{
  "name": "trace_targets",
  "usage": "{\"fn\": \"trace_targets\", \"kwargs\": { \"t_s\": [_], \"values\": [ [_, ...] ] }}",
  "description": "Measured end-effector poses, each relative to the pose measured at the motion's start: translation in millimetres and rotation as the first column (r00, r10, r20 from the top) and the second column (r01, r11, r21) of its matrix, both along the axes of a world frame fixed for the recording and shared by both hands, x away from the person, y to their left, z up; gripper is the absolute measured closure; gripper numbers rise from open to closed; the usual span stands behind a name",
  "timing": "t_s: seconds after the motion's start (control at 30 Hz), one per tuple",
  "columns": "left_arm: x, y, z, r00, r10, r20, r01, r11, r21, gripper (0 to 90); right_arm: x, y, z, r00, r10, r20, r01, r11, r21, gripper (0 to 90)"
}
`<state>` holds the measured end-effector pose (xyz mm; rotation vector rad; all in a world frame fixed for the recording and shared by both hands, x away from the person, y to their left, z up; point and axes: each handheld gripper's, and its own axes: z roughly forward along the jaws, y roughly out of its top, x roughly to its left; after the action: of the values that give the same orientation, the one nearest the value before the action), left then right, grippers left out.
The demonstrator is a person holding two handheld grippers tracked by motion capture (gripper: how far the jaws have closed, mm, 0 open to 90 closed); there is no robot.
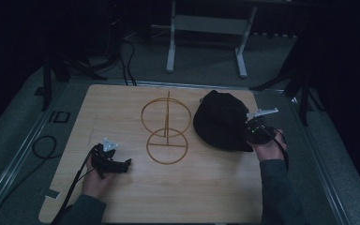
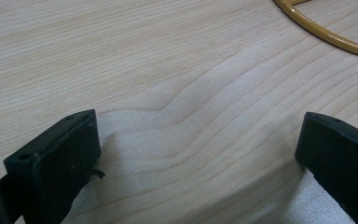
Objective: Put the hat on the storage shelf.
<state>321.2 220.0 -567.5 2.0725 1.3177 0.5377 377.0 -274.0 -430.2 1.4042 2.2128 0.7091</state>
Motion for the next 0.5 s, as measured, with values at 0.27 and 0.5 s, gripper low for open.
{"fn": "trace_targets", "kwargs": {
  "t_s": [0.27, 0.5],
  "values": [
    [-0.1, -0.2, -0.1, 1.0000, 0.002, 0.000, -0.002, 1.0000, -0.003, 0.3, -1.0, 0.4, 16.1, 0.9977, -0.019, 0.066, 0.017, 1.000, 0.027, 80.5],
    [0.0, -0.2, -0.1, 1.0000, 0.002, 0.001, -0.002, 1.0000, -0.003, 0.3, -1.0, 3.1, 31.5, 0.9916, -0.032, 0.125, 0.027, 0.999, 0.045, 80.5]
  ]
}}
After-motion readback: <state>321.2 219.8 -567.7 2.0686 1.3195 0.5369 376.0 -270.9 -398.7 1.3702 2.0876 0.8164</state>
